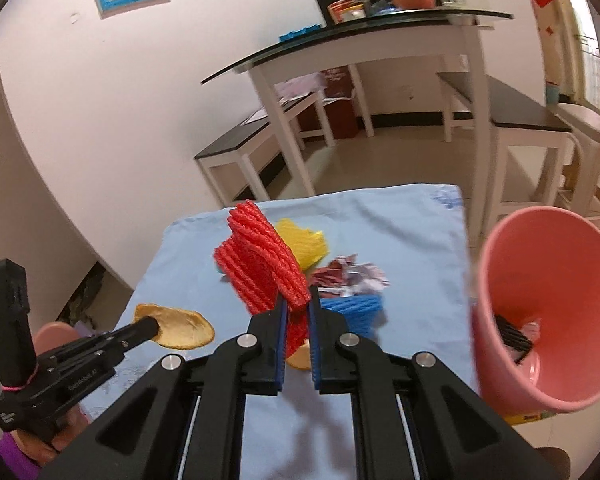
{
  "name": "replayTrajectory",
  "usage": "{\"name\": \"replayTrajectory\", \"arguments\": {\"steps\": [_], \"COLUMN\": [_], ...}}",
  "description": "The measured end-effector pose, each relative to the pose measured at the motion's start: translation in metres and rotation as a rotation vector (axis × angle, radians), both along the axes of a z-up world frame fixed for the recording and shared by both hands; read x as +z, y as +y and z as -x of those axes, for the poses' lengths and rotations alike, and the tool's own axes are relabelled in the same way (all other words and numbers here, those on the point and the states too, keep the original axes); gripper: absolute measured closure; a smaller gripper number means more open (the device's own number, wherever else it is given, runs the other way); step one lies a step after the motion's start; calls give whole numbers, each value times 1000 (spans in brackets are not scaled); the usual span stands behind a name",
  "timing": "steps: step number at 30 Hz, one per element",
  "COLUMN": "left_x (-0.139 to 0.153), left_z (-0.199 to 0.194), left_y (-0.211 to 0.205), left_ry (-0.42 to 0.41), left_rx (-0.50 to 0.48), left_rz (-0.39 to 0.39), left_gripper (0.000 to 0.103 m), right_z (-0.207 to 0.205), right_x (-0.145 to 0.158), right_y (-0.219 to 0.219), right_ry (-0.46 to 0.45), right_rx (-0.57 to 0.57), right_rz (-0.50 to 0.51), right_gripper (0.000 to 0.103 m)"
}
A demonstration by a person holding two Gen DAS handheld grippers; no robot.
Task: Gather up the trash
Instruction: 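Carry the orange peel and red foam net over the pink bucket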
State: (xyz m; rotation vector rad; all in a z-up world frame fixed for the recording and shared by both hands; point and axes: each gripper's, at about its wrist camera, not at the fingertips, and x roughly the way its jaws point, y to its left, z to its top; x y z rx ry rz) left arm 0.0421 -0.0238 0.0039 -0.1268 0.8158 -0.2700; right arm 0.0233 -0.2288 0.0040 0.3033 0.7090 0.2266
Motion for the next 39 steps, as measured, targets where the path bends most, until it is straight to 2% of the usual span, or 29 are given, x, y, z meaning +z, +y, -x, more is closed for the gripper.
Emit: {"name": "replayTrajectory", "arguments": {"steps": [14,20,23,28,33,39], "left_x": [29,28,20,-6,-39,-65], "left_z": [2,1,-4,-17,-26,-41], "left_y": [-77,-100,-116,-152,-195,-209], "left_ry": [-75,-75,-72,-19,20,62], "left_rx": [-150,-188,-207,-266,-336,-327], "left_rz": [-11,-15,-26,-53,-113,-154], "left_gripper": [99,99,99,99,99,99], "right_z": [32,36,38,43,51,62], "right_x": [6,-8,-15,-20,-28,-26], "right_y": [-73,-92,-96,-102,-116,-136], "right_ry": [-27,15,33,48,73,61], "right_rx": [-154,-194,-202,-227,-265,-323], "right_rz": [-52,-67,-74,-68,-72,-68], "right_gripper": [94,94,94,94,94,94]}}
